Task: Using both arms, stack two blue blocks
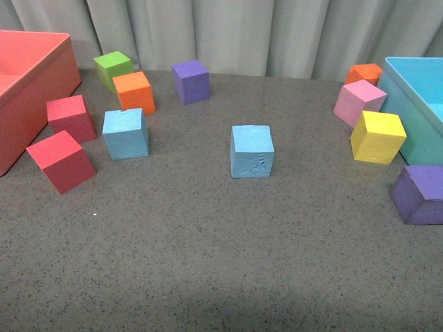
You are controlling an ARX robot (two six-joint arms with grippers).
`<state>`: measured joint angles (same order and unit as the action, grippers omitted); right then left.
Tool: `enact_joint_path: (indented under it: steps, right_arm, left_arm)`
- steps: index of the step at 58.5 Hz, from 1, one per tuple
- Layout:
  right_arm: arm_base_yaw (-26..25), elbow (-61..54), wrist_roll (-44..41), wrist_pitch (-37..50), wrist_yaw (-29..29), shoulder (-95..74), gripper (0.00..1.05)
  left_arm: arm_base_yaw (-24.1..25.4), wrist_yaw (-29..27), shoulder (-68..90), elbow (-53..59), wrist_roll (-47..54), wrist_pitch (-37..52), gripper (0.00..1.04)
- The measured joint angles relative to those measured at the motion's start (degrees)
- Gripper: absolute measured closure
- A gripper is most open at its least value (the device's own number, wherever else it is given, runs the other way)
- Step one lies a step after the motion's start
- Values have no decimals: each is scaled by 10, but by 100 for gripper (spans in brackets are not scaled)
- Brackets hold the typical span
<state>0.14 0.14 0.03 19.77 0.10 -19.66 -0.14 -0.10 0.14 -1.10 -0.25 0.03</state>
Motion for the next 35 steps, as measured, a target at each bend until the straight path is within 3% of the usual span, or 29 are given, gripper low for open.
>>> enact_joint_path:
  steps: [35]
  right_arm:
    - [0,0,0,-111,0,110,104]
  left_arm:
    - [0,0,0,0,0,0,7]
